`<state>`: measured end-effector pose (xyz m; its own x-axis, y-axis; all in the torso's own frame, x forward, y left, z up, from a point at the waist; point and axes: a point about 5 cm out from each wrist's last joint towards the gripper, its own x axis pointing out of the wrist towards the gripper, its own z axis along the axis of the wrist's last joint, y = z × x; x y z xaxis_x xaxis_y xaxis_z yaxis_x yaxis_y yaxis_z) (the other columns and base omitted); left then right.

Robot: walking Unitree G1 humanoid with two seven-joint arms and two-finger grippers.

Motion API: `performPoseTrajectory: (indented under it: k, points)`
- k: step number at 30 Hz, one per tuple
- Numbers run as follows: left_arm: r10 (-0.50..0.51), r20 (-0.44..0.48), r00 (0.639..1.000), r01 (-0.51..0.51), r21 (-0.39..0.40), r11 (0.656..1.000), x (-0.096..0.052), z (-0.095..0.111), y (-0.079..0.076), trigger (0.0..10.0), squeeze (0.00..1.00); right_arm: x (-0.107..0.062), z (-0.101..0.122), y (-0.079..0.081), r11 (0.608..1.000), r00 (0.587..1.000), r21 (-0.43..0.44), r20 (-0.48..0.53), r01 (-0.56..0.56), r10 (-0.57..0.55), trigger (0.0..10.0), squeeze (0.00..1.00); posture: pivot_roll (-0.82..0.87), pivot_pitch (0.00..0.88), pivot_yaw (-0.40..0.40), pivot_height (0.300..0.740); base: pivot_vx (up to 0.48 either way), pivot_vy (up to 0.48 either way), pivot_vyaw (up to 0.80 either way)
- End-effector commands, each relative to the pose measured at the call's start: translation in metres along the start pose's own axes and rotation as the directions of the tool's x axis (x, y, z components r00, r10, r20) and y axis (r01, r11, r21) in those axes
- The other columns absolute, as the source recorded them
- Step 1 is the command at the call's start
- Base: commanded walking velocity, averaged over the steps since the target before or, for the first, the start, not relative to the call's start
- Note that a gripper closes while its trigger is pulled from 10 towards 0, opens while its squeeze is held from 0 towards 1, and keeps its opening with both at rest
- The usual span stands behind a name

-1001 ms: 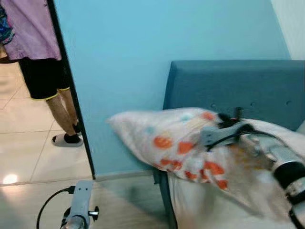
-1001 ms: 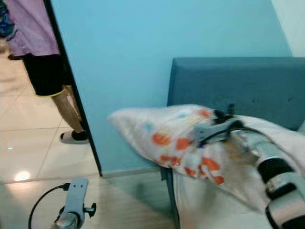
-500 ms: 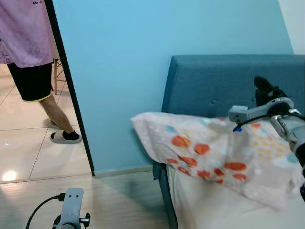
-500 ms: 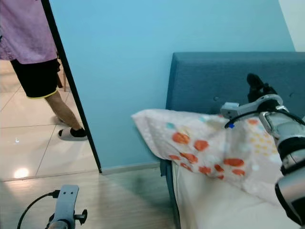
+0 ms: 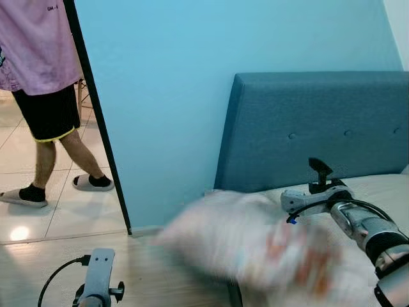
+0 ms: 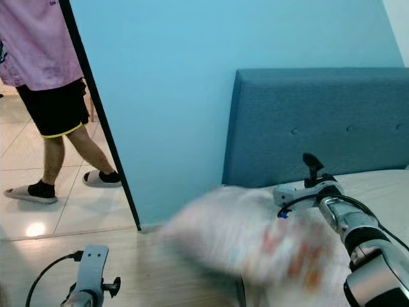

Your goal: Clean up the room

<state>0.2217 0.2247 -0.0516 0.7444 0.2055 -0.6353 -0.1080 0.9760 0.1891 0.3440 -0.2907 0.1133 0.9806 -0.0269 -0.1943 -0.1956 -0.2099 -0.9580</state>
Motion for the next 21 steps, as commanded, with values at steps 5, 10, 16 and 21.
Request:
performPoseTrajectory:
  k: [5,10,16,21]
  points:
    - [-0.015,-0.003,1.000,0.015,-0.009,1.000,0.001,0.003,-0.002,10.0,0.00,-0.029,0.008,0.076,0.911,0.926,0.212,-0.063,-0.352,0.373,10.0,0.00,0.01,0.028,-0.039,0.740,0.000,0.000,0.00]
    - [-0.025,-0.003,1.000,0.025,-0.014,1.000,0.001,0.003,-0.006,10.0,0.00,-0.046,0.011,0.104,0.837,0.856,0.262,-0.070,-0.480,0.513,10.0,0.00,0.01,0.019,-0.045,0.740,0.000,0.000,0.00]
    - [-0.035,-0.005,0.999,0.035,-0.023,0.999,0.001,0.002,-0.011,10.0,0.00,-0.072,0.018,0.141,0.659,0.692,0.397,-0.079,-0.638,0.717,10.0,0.00,0.00,0.022,-0.050,0.740,0.000,0.000,0.00]
    - [-0.031,-0.006,1.000,0.031,-0.031,0.999,0.001,0.001,-0.010,10.0,0.00,-0.086,0.015,0.154,0.584,0.608,0.451,-0.110,-0.675,0.787,10.0,0.00,0.01,0.022,-0.054,0.740,0.000,0.000,0.00]
